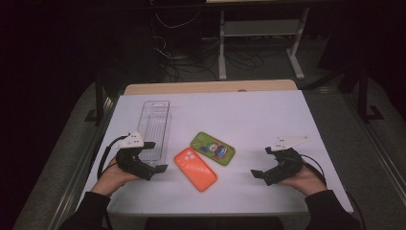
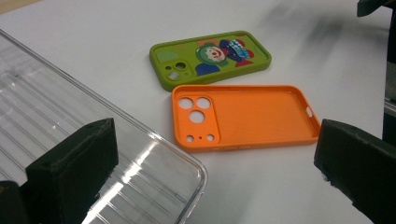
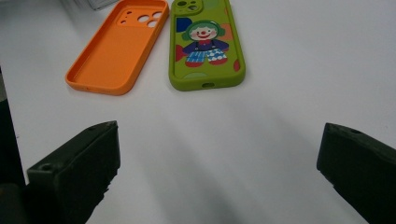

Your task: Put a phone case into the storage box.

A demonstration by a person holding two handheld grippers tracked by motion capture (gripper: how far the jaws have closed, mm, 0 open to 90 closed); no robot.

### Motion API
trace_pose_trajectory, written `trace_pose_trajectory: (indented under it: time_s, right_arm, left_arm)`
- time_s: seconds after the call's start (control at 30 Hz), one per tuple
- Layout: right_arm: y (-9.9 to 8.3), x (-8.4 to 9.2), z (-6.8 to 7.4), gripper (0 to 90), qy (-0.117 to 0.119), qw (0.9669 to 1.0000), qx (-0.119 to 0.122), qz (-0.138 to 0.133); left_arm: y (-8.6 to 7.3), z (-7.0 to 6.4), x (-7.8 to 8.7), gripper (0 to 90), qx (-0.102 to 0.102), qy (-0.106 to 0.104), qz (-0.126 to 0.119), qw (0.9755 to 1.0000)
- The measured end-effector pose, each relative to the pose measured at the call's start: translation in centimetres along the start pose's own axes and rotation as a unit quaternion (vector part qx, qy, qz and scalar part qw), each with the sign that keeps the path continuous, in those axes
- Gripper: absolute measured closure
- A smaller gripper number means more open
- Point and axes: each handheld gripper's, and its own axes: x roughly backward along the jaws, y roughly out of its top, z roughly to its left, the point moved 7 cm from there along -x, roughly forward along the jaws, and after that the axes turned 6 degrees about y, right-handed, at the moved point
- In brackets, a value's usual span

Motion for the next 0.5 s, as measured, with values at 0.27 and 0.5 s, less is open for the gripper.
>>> trace_pose_trajectory:
  time_s: [0.27,0.5]
  right_arm:
    - [0.02,0.07,-0.09,0.0,-0.002,1.0,-0.002,-0.001]
    - [0.16,0.24,-0.1,0.0,-0.007,1.0,0.0,-0.001]
  left_arm:
    - [0.0,0.09,0.09,0.0,-0.003,0.002,-0.002,1.0]
    - [-0.01,-0.02,0.05,0.0,-0.002,0.003,0.001,1.0]
